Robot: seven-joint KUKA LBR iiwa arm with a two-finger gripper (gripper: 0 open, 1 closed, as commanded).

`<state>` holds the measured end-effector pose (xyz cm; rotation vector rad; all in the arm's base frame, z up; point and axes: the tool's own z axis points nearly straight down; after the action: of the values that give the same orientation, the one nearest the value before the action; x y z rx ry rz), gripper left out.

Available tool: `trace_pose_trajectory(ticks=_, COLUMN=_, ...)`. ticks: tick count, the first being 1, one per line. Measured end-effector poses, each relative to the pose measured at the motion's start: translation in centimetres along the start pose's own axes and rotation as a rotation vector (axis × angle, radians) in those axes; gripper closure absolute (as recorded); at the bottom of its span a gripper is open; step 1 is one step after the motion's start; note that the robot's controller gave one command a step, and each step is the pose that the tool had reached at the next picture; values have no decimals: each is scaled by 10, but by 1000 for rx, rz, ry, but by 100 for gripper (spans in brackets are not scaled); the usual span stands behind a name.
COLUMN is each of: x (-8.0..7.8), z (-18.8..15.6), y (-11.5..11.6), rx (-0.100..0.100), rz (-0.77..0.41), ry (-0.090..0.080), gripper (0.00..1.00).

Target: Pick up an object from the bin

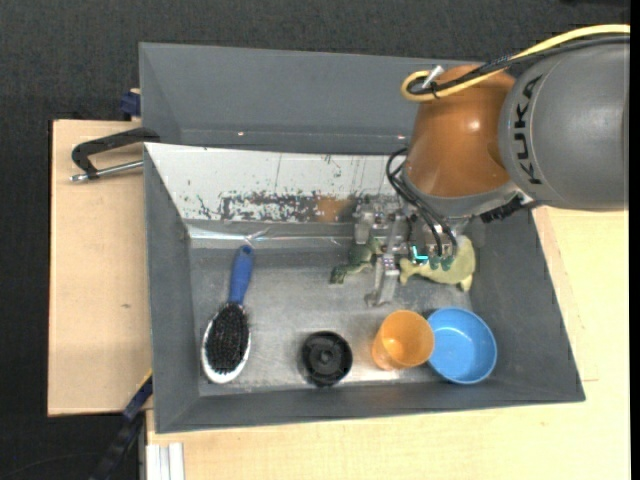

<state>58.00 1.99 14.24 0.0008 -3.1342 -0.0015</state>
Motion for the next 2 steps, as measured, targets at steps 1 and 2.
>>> trace_pose_trajectory(ticks=1, x=-23, z=63, y=-18, rx=-8, rz=-116, ry=-44, gripper=0)
trace_pose_trajectory(ticks=2, x=-28, z=64, y=-14, rx=1, rz=-188, ry=-34, gripper=0)
